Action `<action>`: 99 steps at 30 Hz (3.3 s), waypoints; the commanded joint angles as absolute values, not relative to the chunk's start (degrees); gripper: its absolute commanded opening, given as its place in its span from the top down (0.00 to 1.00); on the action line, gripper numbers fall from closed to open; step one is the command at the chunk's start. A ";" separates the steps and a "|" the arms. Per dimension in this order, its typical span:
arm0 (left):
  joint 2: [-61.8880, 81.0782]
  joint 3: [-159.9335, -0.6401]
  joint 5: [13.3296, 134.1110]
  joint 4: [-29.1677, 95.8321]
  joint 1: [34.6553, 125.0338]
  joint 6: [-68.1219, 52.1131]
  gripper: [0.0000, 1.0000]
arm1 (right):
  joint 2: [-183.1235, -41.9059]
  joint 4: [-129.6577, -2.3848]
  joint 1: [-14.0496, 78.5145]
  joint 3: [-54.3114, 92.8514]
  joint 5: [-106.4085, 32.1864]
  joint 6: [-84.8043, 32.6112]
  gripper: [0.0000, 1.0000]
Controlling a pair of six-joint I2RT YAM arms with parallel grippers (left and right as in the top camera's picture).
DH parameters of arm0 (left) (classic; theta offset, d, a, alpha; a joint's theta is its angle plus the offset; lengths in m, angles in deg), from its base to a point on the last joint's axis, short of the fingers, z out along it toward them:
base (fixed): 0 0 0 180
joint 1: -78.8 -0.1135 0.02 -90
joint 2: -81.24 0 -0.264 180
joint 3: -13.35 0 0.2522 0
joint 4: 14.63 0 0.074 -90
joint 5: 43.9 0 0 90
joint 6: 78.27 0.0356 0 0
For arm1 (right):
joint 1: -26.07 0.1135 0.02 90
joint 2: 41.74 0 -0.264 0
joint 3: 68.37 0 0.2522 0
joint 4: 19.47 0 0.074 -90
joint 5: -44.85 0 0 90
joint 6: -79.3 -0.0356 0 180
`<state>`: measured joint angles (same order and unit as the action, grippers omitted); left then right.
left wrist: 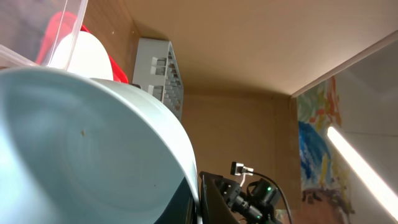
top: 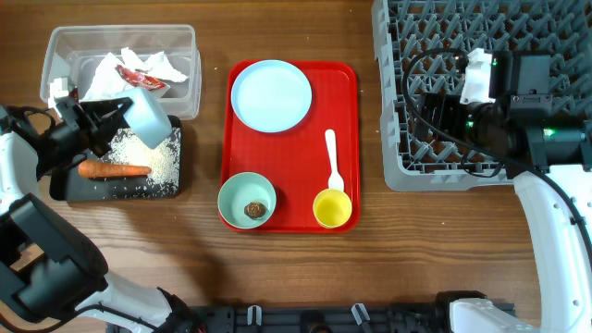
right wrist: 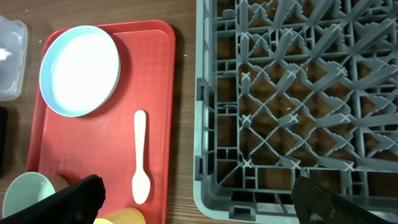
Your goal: Sort waste into correct bins and load items into the dishwasher rack
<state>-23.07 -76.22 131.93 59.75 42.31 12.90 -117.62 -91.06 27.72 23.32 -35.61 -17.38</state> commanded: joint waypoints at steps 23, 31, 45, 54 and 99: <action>-16.47 -76.27 52.15 36.34 108.97 9.91 0.96 | -118.16 -91.76 27.48 24.55 -37.30 -18.18 0.01; -24.34 -76.27 48.72 27.94 117.97 12.60 0.96 | -118.16 -92.46 27.48 24.55 -37.52 -18.16 0.00; -29.78 -76.27 48.54 25.65 119.94 12.99 0.50 | -118.16 -92.50 27.48 24.55 -37.91 -18.16 0.00; -20.43 -80.29 44.74 35.53 117.08 7.90 0.38 | -118.16 -92.65 27.48 24.55 -37.93 -18.16 0.00; -14.83 -57.07 45.79 41.54 115.05 -25.22 0.96 | -118.16 -92.87 27.48 24.55 -37.89 -18.34 0.00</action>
<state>-14.39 -57.51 45.00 41.74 114.96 -25.02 -117.62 -92.81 27.72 23.32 -36.88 -17.38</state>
